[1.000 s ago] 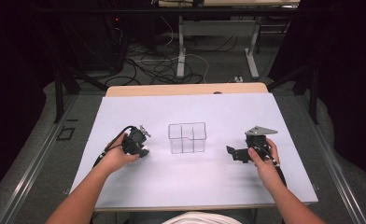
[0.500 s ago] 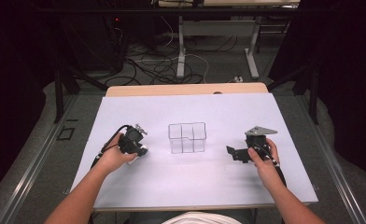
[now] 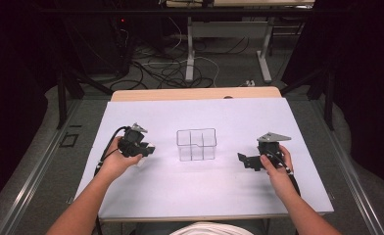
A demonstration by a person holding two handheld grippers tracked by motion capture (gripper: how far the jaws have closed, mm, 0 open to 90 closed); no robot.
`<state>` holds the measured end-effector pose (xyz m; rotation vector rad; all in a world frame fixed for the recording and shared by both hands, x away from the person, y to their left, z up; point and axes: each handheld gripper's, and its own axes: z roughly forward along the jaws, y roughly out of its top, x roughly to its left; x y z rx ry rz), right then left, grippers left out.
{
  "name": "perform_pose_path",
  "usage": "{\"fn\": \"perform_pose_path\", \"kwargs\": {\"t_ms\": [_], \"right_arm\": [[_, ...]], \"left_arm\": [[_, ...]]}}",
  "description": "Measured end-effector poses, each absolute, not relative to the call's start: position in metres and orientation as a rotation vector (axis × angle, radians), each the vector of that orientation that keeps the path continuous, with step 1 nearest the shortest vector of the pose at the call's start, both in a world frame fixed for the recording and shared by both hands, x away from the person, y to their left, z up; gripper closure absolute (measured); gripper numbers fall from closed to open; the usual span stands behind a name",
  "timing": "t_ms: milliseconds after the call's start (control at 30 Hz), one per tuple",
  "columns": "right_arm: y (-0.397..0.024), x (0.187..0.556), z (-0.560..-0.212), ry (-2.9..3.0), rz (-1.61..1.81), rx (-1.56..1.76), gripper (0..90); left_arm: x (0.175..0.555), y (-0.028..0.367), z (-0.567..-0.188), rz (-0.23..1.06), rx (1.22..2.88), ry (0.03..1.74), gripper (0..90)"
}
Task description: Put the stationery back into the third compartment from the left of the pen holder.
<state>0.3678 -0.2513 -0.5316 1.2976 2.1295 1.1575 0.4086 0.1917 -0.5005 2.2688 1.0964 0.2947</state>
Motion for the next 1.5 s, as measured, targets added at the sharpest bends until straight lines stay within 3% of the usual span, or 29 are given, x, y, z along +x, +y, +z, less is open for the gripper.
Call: {"fn": "perform_pose_path", "kwargs": {"t_ms": [733,1500], "right_arm": [[-0.251,0.369,-0.532,2.129,1.156,1.292,1.1],[-0.25,0.368,-0.53,2.118,1.17,1.293,1.1]], "left_arm": [[0.404,0.182,-0.471,0.401,1.957,1.013,67.5],[0.4,0.14,-0.45,0.388,1.759,0.918,67.5]]}}
